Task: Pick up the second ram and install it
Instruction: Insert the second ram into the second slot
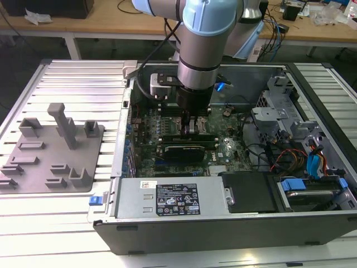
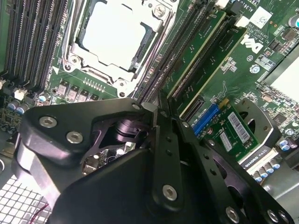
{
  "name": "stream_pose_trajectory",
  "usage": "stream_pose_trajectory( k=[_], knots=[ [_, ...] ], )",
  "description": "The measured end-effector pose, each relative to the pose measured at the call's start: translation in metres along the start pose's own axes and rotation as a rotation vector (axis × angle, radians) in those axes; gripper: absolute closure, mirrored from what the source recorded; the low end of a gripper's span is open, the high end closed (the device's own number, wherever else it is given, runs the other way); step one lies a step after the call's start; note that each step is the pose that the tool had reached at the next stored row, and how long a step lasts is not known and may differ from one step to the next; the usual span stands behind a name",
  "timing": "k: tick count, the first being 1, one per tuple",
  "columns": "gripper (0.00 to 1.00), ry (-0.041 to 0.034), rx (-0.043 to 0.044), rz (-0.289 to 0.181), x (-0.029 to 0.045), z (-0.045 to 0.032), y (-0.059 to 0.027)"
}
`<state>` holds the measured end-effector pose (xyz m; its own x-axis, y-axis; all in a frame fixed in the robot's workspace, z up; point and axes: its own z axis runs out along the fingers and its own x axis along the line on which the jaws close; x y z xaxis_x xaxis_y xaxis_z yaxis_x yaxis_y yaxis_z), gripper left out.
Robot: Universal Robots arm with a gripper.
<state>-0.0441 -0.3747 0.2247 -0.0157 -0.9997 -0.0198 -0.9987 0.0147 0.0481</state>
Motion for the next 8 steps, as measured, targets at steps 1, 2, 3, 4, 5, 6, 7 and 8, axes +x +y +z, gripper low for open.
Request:
stream_pose_trajectory(
  k=[1,2,3,4,5,6,7,8],
  knots=[
    [0.91,0.0000,0.0000,0.000,0.0000,0.0000,0.0000],
    [0.90,-0.0002,-0.0002,0.000,0.0000,0.0001,0.0000],
    [0.90,-0.0002,-0.0001,0.000,0.0000,0.0001,0.0000],
    [0.83,0.0000,0.0000,0.000,0.0000,0.0001,0.0000],
    [0.83,0.0000,0.0000,0.000,0.0000,0.0001,0.0000],
    [0.83,0.0000,0.0000,0.000,0.0000,0.0001,0.0000],
    [0.83,0.0000,0.0000,0.000,0.0000,-0.0002,0.0000],
    [0.83,-0.0002,0.0001,0.000,-0.0001,-0.0031,0.0001]
  ],
)
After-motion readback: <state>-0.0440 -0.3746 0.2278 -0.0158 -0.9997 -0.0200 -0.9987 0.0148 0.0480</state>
